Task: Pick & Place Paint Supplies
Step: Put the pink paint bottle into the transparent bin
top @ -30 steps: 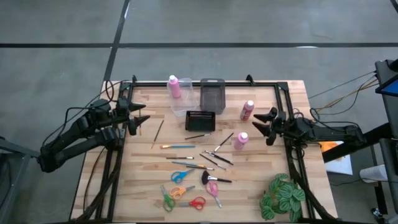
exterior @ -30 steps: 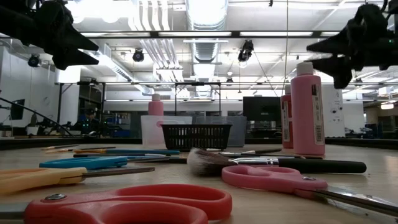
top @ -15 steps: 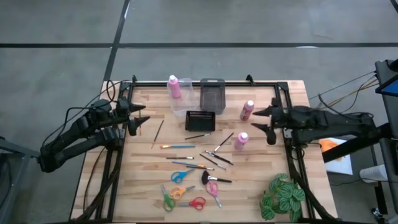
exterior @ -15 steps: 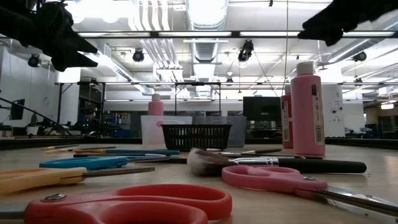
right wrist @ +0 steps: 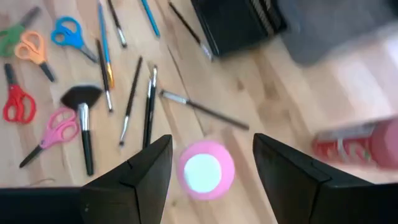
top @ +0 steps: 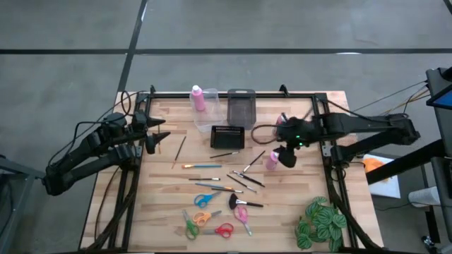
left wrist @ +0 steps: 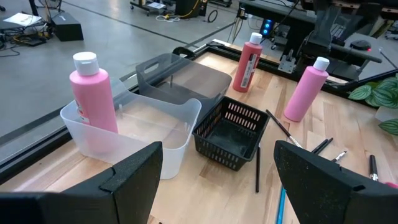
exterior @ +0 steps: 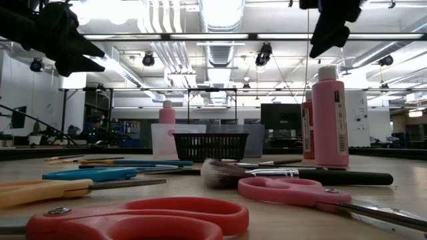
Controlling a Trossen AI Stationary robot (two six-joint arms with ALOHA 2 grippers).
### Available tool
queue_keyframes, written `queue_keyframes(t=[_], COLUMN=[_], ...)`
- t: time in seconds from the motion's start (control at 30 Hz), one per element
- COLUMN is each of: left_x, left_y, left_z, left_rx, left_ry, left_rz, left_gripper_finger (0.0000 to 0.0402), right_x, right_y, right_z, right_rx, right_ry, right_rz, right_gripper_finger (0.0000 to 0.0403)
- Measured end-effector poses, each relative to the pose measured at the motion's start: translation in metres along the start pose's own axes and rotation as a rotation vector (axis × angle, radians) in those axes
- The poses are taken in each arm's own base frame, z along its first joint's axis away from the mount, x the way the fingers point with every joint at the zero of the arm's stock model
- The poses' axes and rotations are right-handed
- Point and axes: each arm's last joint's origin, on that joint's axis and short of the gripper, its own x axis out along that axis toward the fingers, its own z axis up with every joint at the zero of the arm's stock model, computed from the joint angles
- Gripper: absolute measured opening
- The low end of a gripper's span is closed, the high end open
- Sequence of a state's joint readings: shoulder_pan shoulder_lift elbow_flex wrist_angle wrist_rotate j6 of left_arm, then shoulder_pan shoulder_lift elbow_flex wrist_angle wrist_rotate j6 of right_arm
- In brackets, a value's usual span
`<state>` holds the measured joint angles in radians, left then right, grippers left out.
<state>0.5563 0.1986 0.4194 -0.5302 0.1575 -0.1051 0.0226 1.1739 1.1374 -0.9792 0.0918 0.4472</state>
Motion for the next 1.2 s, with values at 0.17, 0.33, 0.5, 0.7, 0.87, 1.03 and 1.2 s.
queue_keyframes(t=[0.17,0.33,0.5,0.7,0.87,1.03,1.2], left_x=[0.000,0.000,0.000,0.000,0.000,0.000,0.000], left_y=[0.000,0.000,0.000,0.000,0.000,0.000,0.000], left_z=[0.000,0.000,0.000,0.000,0.000,0.000,-0.001], left_rx=[0.000,0.000,0.000,0.000,0.000,0.000,-0.001], left_ry=[0.000,0.000,0.000,0.001,0.002,0.002,0.007], left_rz=[0.000,0.000,0.000,0.000,0.000,0.000,0.001], left_gripper_finger=[0.0311,0.0311,0.0311,0.0311,0.0311,0.0311,0.0311], right_x=[0.007,0.018,0.027,0.027,0.028,0.040,0.055], right_y=[0.014,0.021,0.023,0.021,0.019,0.018,0.017], right_z=[0.018,0.024,0.024,0.020,0.017,0.012,0.006], right_rx=[0.038,0.102,0.178,0.227,0.216,0.207,0.189], right_ry=[0.118,0.226,0.279,0.276,0.281,0.318,0.352], right_rz=[-0.055,-0.119,-0.139,-0.144,-0.156,-0.180,-0.200], right_gripper_finger=[0.0222,0.0222,0.0222,0.0259,0.0323,0.0356,0.0359])
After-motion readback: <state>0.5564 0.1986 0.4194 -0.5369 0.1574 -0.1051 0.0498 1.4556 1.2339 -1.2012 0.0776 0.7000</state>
